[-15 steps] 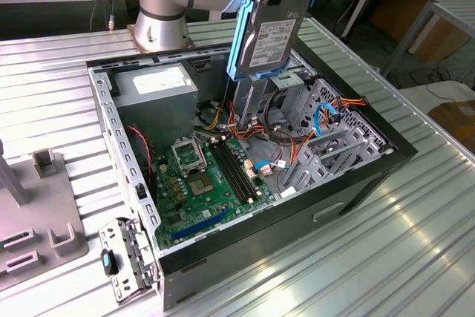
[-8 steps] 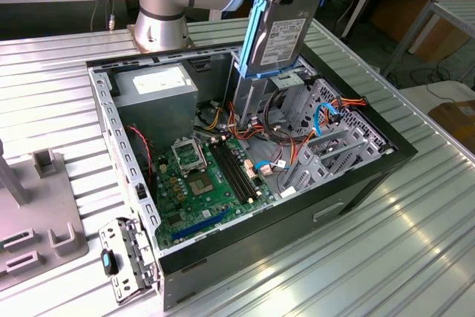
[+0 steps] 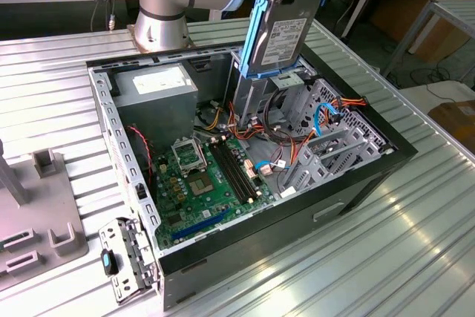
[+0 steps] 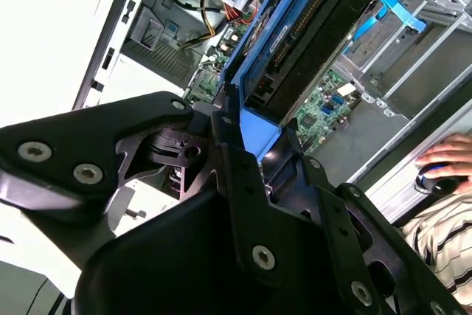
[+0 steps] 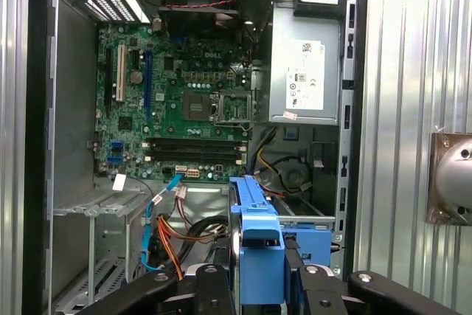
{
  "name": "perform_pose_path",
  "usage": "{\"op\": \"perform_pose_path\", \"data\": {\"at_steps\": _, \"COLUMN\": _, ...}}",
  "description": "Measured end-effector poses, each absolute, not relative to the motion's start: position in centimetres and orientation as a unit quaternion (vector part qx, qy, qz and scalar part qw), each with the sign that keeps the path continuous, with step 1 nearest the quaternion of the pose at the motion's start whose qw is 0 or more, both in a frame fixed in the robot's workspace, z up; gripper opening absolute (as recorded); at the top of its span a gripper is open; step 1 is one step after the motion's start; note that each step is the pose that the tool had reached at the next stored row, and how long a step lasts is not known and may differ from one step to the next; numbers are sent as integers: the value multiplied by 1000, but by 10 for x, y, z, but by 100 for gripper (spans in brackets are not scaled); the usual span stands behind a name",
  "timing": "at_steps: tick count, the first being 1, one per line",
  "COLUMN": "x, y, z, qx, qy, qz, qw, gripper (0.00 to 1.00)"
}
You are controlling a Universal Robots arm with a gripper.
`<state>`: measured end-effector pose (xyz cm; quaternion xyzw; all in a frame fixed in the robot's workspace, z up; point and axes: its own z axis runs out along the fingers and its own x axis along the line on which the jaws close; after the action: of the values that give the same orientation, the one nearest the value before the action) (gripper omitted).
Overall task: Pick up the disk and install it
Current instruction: 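Pick up the disk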
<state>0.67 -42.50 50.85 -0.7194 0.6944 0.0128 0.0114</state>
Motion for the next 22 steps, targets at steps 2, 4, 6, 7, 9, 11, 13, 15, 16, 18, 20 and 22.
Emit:
{"op": "perform_pose_path", "data": {"at_steps": 2, "x": 7, "y": -425, "z": 508, "qx": -719, "qy": 694, "qz": 13, "qw": 11, "gripper": 36}}
{"op": "perform_pose_path", "data": {"at_steps": 4, "x": 7, "y": -425, "z": 508, "qx": -719, "qy": 694, "qz": 13, "qw": 11, "gripper": 36}}
{"op": "perform_pose_path", "data": {"at_steps": 6, "x": 7, "y": -425, "z": 508, "qx": -719, "qy": 694, "qz": 13, "qw": 11, "gripper": 36}}
{"op": "perform_pose_path", "data": {"at_steps": 7, "x": 7, "y": -425, "z": 508, "qx": -719, "qy": 694, "qz": 13, "qw": 11, "gripper": 36}}
{"op": "perform_pose_path", "data": {"at_steps": 9, "x": 7, "y": -425, "z": 508, "qx": -719, "qy": 694, "qz": 13, "qw": 11, "gripper": 36}}
{"op": "perform_pose_path", "data": {"at_steps": 11, "x": 8, "y": -425, "z": 508, "qx": -719, "qy": 694, "qz": 13, "qw": 11, "gripper": 36}}
{"op": "perform_pose_path", "data": {"at_steps": 13, "x": 11, "y": -425, "z": 508, "qx": -719, "qy": 694, "qz": 13, "qw": 11, "gripper": 36}}
{"op": "perform_pose_path", "data": {"at_steps": 15, "x": 16, "y": -425, "z": 508, "qx": -719, "qy": 694, "qz": 13, "qw": 11, "gripper": 36}}
{"op": "perform_pose_path", "data": {"at_steps": 16, "x": 17, "y": -425, "z": 508, "qx": -719, "qy": 694, "qz": 13, "qw": 11, "gripper": 36}}
{"op": "perform_pose_path", "data": {"at_steps": 18, "x": 20, "y": -426, "z": 508, "qx": -719, "qy": 694, "qz": 13, "qw": 11, "gripper": 36}}
{"op": "perform_pose_path", "data": {"at_steps": 20, "x": 21, "y": -428, "z": 508, "qx": -719, "qy": 694, "qz": 13, "qw": 11, "gripper": 36}}
{"op": "perform_pose_path", "data": {"at_steps": 22, "x": 22, "y": -435, "z": 508, "qx": -719, "qy": 694, "qz": 13, "qw": 11, "gripper": 36}}
